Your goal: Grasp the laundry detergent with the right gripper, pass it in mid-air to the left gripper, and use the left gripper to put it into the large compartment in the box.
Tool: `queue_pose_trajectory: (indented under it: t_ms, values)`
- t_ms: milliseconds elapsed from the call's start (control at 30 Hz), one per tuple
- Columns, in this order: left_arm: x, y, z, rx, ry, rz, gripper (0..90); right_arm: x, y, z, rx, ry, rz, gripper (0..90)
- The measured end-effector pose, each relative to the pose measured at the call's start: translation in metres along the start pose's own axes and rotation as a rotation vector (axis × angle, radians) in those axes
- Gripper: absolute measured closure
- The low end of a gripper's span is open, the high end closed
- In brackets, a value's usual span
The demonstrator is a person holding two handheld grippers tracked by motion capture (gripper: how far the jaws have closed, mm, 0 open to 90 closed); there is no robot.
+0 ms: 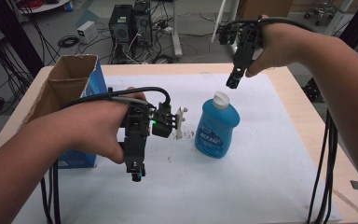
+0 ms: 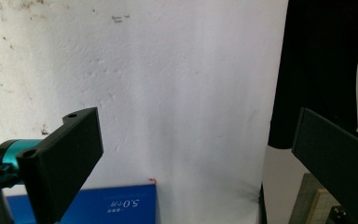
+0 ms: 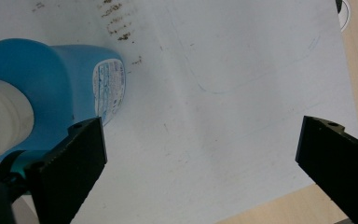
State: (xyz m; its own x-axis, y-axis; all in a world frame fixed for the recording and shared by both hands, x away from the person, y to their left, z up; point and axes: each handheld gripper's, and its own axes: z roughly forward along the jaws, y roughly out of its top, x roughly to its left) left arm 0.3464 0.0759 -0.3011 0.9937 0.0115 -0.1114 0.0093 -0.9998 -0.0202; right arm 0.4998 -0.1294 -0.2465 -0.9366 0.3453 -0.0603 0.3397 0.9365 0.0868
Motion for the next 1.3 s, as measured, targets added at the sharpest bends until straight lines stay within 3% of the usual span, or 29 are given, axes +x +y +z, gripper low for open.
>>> queue_pose_trajectory:
  t_ms: [233, 533, 667, 833, 900, 1300]
  values:
    - [-0.002, -0.002, 0.0, -0.005, 0.007, -0.013, 1.8, -0.002, -0.014, -0.001, -0.029, 0.001, 0.027, 0.9]
    - [-0.007, 0.0, -0.002, 0.001, 0.02, -0.003, 1.8, 0.01, -0.066, -0.004, -0.142, 0.0, 0.104, 1.2]
    - [-0.012, 0.001, -0.003, -0.003, 0.025, 0.002, 1.8, 0.022, -0.095, -0.006, -0.246, -0.004, 0.169, 1.2]
    - [-0.015, 0.001, -0.004, -0.005, 0.031, 0.008, 1.8, 0.041, -0.121, 0.003, -0.368, 0.021, 0.215, 1.2]
    - [-0.015, 0.001, -0.005, -0.001, 0.032, 0.014, 1.8, 0.05, -0.129, 0.009, -0.393, 0.023, 0.224, 1.1]
    - [-0.011, -0.003, -0.006, 0.0, 0.038, 0.013, 1.8, 0.078, -0.144, 0.03, -0.447, 0.027, 0.244, 1.2]
